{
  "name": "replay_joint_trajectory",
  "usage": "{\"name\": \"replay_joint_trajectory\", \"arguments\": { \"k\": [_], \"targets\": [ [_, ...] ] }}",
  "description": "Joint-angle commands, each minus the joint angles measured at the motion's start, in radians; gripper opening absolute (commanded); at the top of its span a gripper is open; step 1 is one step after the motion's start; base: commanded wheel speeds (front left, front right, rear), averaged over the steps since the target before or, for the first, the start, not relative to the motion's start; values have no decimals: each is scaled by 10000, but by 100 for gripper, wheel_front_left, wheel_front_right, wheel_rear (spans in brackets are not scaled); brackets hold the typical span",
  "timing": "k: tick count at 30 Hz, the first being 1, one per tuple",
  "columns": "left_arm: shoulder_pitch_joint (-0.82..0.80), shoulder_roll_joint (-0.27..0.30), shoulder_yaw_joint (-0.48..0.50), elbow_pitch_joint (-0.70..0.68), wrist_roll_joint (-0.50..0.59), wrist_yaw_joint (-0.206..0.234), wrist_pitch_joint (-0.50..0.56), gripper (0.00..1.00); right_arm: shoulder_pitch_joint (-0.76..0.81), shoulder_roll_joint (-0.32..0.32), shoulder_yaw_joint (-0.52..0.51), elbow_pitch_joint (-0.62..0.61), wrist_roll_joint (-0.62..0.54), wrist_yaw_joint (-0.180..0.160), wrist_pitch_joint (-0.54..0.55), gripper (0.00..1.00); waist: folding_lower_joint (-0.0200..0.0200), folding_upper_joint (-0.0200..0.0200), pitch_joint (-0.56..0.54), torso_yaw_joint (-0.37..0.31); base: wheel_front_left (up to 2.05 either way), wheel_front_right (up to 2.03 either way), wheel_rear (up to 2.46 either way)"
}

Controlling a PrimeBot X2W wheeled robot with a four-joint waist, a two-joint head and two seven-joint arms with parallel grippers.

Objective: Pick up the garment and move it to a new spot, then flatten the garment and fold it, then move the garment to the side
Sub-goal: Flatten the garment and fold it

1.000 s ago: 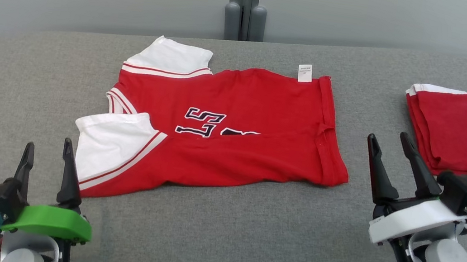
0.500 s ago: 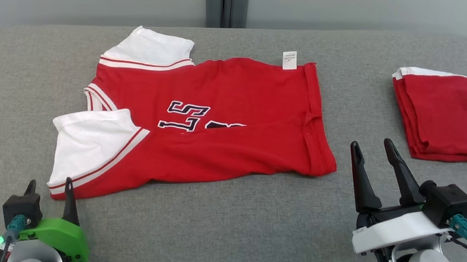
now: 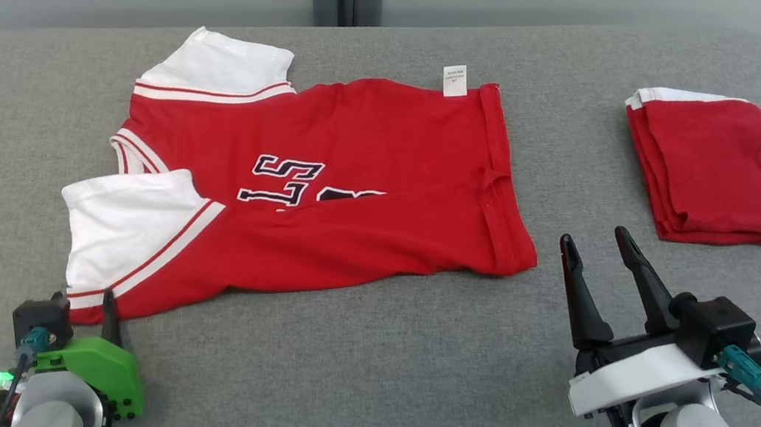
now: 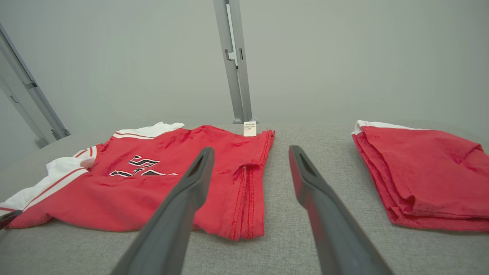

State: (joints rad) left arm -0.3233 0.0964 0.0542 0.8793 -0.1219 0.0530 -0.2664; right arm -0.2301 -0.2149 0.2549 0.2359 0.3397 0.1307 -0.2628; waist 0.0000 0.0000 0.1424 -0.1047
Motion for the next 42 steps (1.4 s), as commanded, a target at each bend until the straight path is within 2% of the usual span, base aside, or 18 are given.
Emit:
{"name": "replay_joint_trajectory", "arguments": {
  "k": [1, 7, 15, 19, 24, 27, 28, 29, 35, 42],
  "targets": [
    [-146, -1, 40, -161, -75, -2, 35, 0, -53, -26, 3, 135, -97, -1, -23, 100, 0, 0, 77, 94, 0, 0, 0],
    [-173, -84, -106, -1243, 125, -204, 26, 0, -480, 118, -114, 1595, -328, -1, 272, 100, 0, 0, 276, 574, 0, 0, 0],
    [-27, -285, -613, -2581, 381, -444, 26, 0, -1557, 624, -468, 3854, 122, -1, 885, 100, 0, 0, 471, 1365, 0, 0, 0],
    [90, -345, -921, -3185, 444, -601, 26, 0, -2065, 613, -578, 4972, 98, -1, 1102, 100, 0, 0, 516, 1677, 0, 0, 0],
    [208, -385, -1153, -3542, 430, -596, 26, 0, -2532, 663, -740, 6250, -47, -1, 1243, 100, 0, 0, 512, 1856, 0, 0, 0],
    [304, -409, -1256, -3663, 374, -586, 26, 0, -2734, 922, -596, 6841, 197, 1, 1210, 100, 0, 0, 476, 1838, 0, 0, 0],
    [343, -412, -1270, -3650, 361, -584, 26, 0, -2771, 961, -477, 6922, 282, 1, 1229, 40, 0, 0, 454, 1805, 0, 0, 0],
    [365, -413, -1272, -3615, 362, -575, 26, 0, -2798, 980, -378, 6959, 336, 1, 1170, 0, 0, 0, 428, 1771, 0, 0, 0],
    [484, -324, -1275, -3112, 460, -568, 26, 0, -2863, 567, 189, 7134, 705, -10, 900, 0, 0, 0, 141, 1535, 0, 0, 0],
    [651, -166, -1400, -2395, 392, -896, 26, 0, -2617, -159, 605, 6907, 1356, -10, 962, 0, 0, 0, -278, 1375, 0, 0, 0]
  ]
}}
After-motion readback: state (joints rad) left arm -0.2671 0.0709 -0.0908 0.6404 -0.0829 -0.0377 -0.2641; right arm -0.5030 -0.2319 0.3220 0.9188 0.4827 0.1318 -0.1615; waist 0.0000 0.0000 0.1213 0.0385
